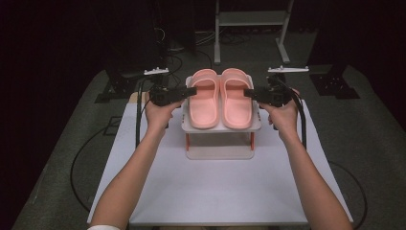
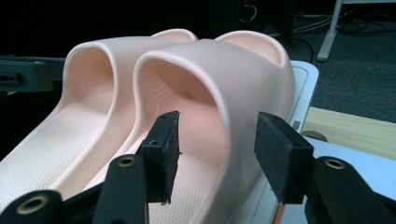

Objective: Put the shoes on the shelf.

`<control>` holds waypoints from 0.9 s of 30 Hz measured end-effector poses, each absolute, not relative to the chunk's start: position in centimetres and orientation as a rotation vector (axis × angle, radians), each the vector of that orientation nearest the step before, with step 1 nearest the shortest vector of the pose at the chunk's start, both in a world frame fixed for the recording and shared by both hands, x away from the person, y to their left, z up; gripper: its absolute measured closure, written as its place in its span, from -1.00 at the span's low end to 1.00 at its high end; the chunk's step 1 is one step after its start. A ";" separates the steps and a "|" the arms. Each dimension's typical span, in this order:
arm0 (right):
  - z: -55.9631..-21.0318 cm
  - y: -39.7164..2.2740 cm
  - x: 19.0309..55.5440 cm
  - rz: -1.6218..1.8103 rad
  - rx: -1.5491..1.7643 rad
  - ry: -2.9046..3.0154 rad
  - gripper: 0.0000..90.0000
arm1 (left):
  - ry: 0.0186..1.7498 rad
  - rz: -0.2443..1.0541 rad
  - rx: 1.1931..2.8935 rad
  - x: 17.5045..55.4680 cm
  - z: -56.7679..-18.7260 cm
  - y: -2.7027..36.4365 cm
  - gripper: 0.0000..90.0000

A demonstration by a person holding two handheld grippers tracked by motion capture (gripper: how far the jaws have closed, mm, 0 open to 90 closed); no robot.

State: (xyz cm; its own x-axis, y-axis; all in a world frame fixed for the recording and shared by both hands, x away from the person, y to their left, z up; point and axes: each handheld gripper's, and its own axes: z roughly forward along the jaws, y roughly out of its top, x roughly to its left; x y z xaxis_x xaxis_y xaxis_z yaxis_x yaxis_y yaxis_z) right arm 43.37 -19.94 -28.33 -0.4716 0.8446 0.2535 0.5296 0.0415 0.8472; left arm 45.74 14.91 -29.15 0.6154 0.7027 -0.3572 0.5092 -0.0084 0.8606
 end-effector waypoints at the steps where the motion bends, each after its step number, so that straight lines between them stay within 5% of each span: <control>1: -28.4 -20.0 43.3 1.403 1.394 2.013 0.09 | 1.012 0.204 1.666 45.6 -29.2 14.9 0.00; 27: -29.1 -21.9 41.4 1.452 1.359 2.024 -0.06 | 0.974 0.208 1.668 43.7 -29.1 15.6 -0.12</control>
State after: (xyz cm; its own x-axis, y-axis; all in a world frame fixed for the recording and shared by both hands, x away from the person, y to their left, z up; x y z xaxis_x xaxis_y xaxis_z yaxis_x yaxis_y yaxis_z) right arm 41.41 -21.93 -29.09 -0.5059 0.8207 0.2658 0.5144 0.0397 0.8566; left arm 43.72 15.64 -29.14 0.6417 0.6868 -0.3413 0.4868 -0.0209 0.8732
